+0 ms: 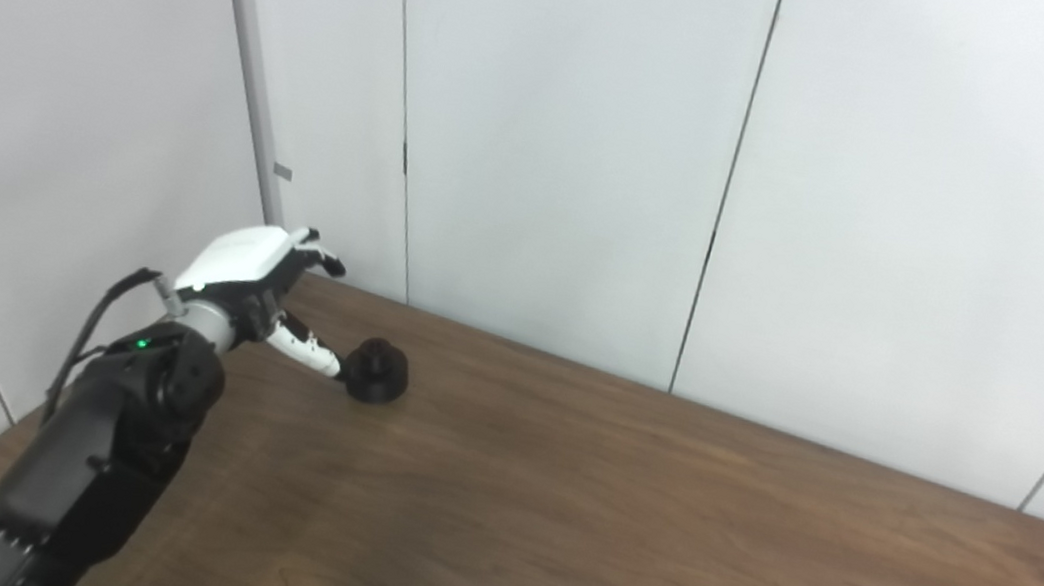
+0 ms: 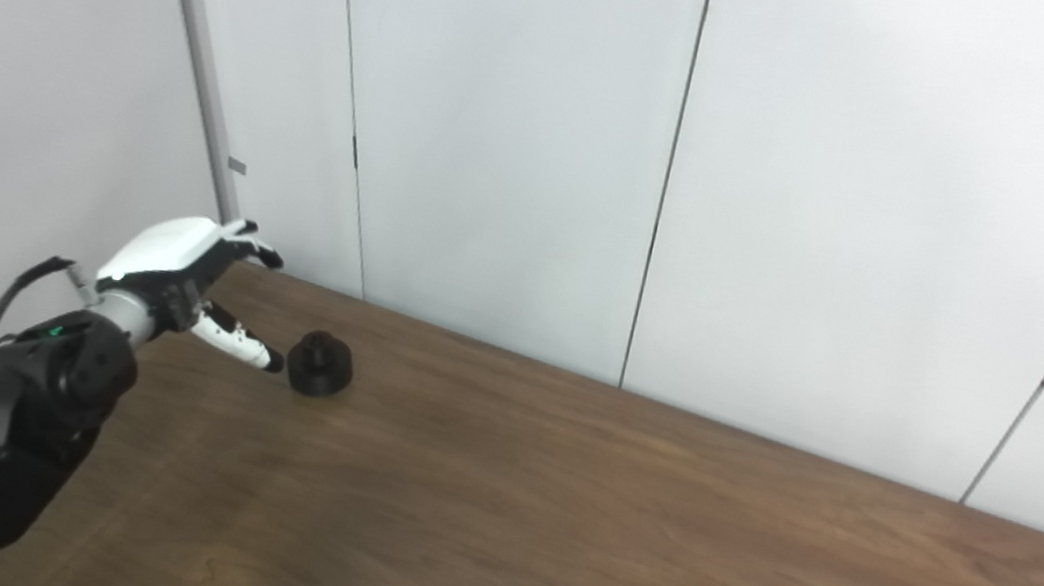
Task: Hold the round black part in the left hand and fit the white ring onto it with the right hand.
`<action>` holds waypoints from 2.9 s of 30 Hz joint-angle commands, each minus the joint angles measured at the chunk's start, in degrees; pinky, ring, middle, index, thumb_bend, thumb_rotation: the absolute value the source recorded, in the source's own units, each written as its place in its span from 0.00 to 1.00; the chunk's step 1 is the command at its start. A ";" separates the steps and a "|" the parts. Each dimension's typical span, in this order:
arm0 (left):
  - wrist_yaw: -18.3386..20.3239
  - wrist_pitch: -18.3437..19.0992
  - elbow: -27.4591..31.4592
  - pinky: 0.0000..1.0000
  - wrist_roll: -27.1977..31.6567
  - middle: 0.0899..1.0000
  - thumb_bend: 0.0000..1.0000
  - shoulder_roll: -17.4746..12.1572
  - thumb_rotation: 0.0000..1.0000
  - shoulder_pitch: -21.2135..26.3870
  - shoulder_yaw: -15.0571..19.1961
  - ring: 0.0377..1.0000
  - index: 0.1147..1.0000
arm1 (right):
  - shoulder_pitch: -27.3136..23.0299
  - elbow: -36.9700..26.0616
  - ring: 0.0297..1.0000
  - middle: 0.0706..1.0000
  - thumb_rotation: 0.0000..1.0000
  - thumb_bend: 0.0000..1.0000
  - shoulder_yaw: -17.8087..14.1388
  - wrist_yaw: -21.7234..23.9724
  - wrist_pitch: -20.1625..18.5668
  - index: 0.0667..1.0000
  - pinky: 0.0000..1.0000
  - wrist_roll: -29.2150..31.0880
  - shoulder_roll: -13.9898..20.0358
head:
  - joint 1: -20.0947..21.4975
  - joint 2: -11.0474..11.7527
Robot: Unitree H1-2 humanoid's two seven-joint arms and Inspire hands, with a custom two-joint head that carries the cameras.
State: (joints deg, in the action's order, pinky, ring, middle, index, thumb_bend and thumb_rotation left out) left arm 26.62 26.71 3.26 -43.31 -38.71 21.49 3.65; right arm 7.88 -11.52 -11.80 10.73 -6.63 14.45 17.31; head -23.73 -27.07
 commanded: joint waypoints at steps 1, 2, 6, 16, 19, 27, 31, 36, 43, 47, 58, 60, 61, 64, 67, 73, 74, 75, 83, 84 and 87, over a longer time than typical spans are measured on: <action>-0.29 0.18 -1.27 1.00 -1.41 1.00 1.00 -1.60 0.25 3.86 -0.52 1.00 0.83 | 0.50 -0.78 1.00 1.00 1.00 0.33 -0.71 -0.49 -0.75 0.95 1.00 -0.18 0.91 | 0.00 -0.07; -0.62 0.17 -2.22 1.00 -1.19 1.00 1.00 -1.39 0.25 4.22 -0.94 1.00 0.83 | 0.56 -0.90 1.00 1.00 1.00 0.33 -0.67 -0.48 -0.74 0.95 1.00 -0.32 0.97 | -0.07 -0.06; -1.74 0.13 -5.94 1.00 -1.19 1.00 1.00 -0.85 0.25 5.74 -2.82 1.00 0.84 | 0.78 -0.77 1.00 1.00 1.00 0.34 -0.66 -0.05 -0.21 0.96 1.00 -0.30 1.31 | -0.25 -0.18; -2.72 -0.04 -11.13 1.00 -0.05 1.00 1.00 0.00 0.25 8.69 -6.08 1.00 0.87 | 1.04 -0.67 1.00 1.00 1.00 0.36 -1.17 0.34 0.15 0.94 1.00 -0.10 1.55 | -0.48 -0.45; -3.86 -0.22 -12.59 1.00 0.64 1.00 1.00 0.14 0.24 9.35 -6.78 1.00 0.86 | 1.24 -0.68 1.00 1.00 1.00 0.41 -1.37 0.49 0.26 0.94 1.00 0.17 1.57 | -0.65 -0.61; -6.13 -0.18 -13.65 1.00 1.76 1.00 1.00 0.20 0.25 9.54 -7.26 1.00 0.85 | 2.01 -1.30 1.00 1.00 1.00 0.39 -2.16 0.79 -0.28 0.93 1.00 0.49 2.33 | -1.25 -1.08; -8.95 -0.59 -13.72 1.00 3.36 1.00 1.00 0.86 0.25 8.12 -6.26 1.00 0.83 | 2.42 -1.33 1.00 1.00 1.00 0.43 -2.65 0.82 -0.40 0.92 1.00 0.98 2.99 | -1.78 -1.43; -12.28 -0.76 -14.32 1.00 4.38 1.00 1.00 1.61 0.25 6.43 -5.80 1.00 0.79 | 2.88 -1.07 1.00 0.99 1.00 0.42 -3.31 1.22 -0.20 0.92 1.00 1.33 3.95 | -2.40 -1.91; -16.92 -3.64 -17.09 1.00 6.01 1.00 1.00 1.52 0.26 5.25 -5.85 1.00 0.71 | 3.18 -1.23 1.00 1.00 1.00 0.43 -3.79 1.21 -1.03 0.93 1.00 1.88 5.01 | -2.92 -2.35; -17.71 -4.22 -17.62 1.00 6.15 1.00 1.00 1.51 0.26 4.86 -6.31 1.00 0.69 | 3.29 -1.15 1.00 1.00 1.00 0.41 -3.97 1.55 -0.81 0.92 1.00 2.07 5.43 | -3.18 -2.58; -23.07 -4.14 -18.28 1.00 6.42 1.00 1.00 3.60 0.24 2.37 -6.70 1.00 0.70 | 4.22 -1.16 1.00 0.99 1.00 0.41 -5.44 2.29 -1.06 0.91 1.00 3.45 6.78 | -3.13 -3.40; -23.81 -4.41 -19.03 1.00 6.69 1.00 1.00 3.83 0.24 2.25 -6.88 1.00 0.71 | 4.42 -1.54 1.00 0.99 1.00 0.41 -5.50 2.31 -1.28 0.91 1.00 3.34 6.97 | -3.08 -3.39; -23.98 -4.47 -19.04 1.00 6.84 1.00 1.00 3.98 0.25 2.08 -6.90 1.00 0.71 | 4.60 -1.62 1.00 0.98 1.00 0.40 -5.62 2.39 -1.27 0.91 1.00 3.45 7.12 | -3.06 -3.38; -24.34 -4.86 -19.77 1.00 7.56 1.00 1.00 4.39 0.25 1.97 -6.89 1.00 0.72 | 4.94 -1.54 1.00 0.98 1.00 0.40 -5.99 2.65 -1.38 0.90 1.00 4.02 7.40 | -2.99 -3.25; -25.02 -5.41 -21.54 1.00 7.91 1.00 1.00 4.72 0.25 2.58 -7.33 1.00 0.74 | 5.29 -1.60 1.00 0.97 1.00 0.39 -6.28 2.92 -1.37 0.89 1.00 4.27 7.55 | -2.80 -3.29; -25.44 -5.85 -25.02 1.00 8.32 1.00 1.00 5.28 0.29 4.59 -7.97 1.00 0.87 | 5.54 -1.78 1.00 0.98 1.00 0.39 -6.33 2.91 -1.37 0.90 1.00 3.94 7.38 | -2.49 -3.05; -25.50 -5.98 -25.46 1.00 8.48 1.00 1.00 5.32 0.30 4.96 -7.97 1.00 0.89 | 5.51 -1.87 1.00 0.98 1.00 0.40 -6.31 2.82 -1.39 0.89 1.00 3.87 7.28 | -2.35 -2.98; -25.54 -6.09 -25.76 1.00 8.58 1.00 1.00 5.31 0.30 5.31 -8.00 1.00 0.90 | 5.46 -1.89 1.00 0.98 1.00 0.40 -6.27 2.73 -1.39 0.89 1.00 3.78 7.17 | -2.37 -2.91; -25.48 -7.87 -25.85 1.00 10.36 1.00 1.00 4.35 0.29 6.77 -8.02 1.00 0.88 | 5.22 -1.54 1.00 0.99 1.00 0.42 -5.84 2.95 -1.45 0.90 1.00 3.43 7.11 | -2.32 -1.98; -25.45 -7.93 -25.77 1.00 10.39 1.00 1.00 4.29 0.29 6.81 -8.02 1.00 0.87 | 5.27 -1.44 1.00 0.98 1.00 0.41 -5.87 3.06 -1.21 0.90 1.00 3.50 7.08 | -2.21 -1.87; -24.95 -7.90 -26.33 1.00 10.91 1.00 1.00 4.34 0.29 7.41 -7.85 1.00 0.87 | 5.51 -1.14 1.00 0.98 1.00 0.39 -6.05 3.39 -0.30 0.90 1.00 3.88 6.99 | -1.97 -2.11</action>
State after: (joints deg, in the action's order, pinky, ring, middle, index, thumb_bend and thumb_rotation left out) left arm 2.44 19.84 -23.56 -32.75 -32.82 25.50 -4.60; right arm 12.57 -12.32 -17.03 13.94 -7.55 18.37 23.04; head -25.75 -29.09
